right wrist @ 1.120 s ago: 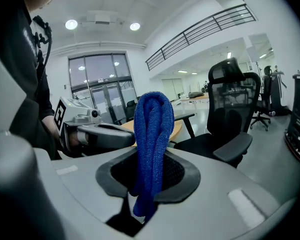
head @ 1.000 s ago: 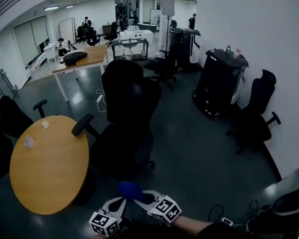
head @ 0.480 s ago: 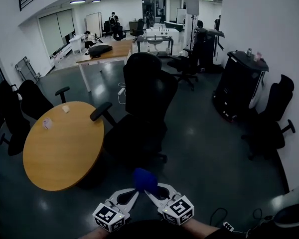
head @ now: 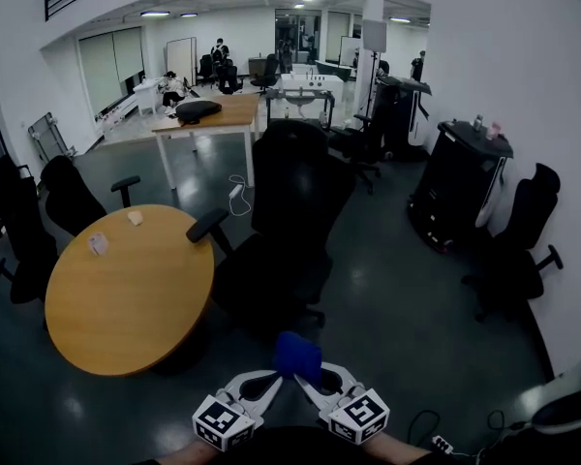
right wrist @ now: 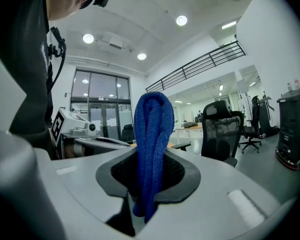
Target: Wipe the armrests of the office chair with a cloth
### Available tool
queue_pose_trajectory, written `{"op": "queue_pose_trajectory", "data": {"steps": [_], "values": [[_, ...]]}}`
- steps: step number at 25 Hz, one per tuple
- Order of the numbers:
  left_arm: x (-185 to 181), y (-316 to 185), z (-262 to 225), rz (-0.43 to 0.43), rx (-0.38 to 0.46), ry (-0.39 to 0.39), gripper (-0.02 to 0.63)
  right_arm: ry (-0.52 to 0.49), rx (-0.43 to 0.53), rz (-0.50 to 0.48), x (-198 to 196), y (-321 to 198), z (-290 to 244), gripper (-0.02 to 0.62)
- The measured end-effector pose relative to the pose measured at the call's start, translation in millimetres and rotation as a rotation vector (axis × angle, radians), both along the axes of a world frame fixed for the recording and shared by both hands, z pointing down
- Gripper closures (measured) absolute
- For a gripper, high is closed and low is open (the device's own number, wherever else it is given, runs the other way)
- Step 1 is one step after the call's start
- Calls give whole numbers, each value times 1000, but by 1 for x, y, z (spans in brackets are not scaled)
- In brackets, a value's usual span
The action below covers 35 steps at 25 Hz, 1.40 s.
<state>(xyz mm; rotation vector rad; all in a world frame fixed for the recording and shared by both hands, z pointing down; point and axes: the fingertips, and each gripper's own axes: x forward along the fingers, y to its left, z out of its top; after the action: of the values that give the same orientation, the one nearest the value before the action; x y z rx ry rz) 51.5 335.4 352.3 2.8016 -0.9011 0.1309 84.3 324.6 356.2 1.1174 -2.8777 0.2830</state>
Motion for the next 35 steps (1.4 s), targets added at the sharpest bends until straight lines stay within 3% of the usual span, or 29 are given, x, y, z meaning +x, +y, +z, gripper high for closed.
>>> {"op": "queue_pose_trajectory", "data": {"steps": [6, 24, 35], "values": [[-12, 9, 0, 22, 11, 16, 592, 17, 45, 1, -16, 10, -6, 505], [-33, 24, 0, -26, 9, -1, 592, 30, 19, -105, -48, 27, 0, 506], [-36, 28, 0, -36, 10, -2, 592, 31, 7, -119, -52, 29, 1, 506]]}}
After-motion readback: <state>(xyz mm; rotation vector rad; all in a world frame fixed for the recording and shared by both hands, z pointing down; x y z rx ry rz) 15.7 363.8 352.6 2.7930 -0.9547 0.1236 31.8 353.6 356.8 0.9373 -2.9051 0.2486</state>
